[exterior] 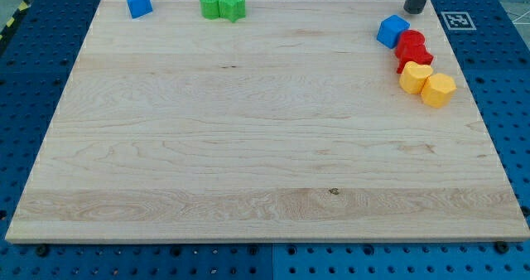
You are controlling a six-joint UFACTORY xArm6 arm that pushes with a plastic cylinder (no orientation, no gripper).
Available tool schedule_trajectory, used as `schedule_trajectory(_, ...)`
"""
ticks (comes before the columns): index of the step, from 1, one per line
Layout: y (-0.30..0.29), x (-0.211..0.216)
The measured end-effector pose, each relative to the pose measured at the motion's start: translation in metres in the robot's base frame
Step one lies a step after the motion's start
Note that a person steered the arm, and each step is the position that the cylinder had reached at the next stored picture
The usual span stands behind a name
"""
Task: Push the blue cube below the green star
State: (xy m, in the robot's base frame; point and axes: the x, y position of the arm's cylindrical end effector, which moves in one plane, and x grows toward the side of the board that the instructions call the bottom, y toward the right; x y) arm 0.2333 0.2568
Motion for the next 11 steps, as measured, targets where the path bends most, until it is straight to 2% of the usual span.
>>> schedule_trajectory(3,0.0,0.053)
schedule_trajectory(4,-0.019,0.06)
schedule_trajectory(7,-0.149,0.06)
schedule_trajectory(11,-0.277,0.058)
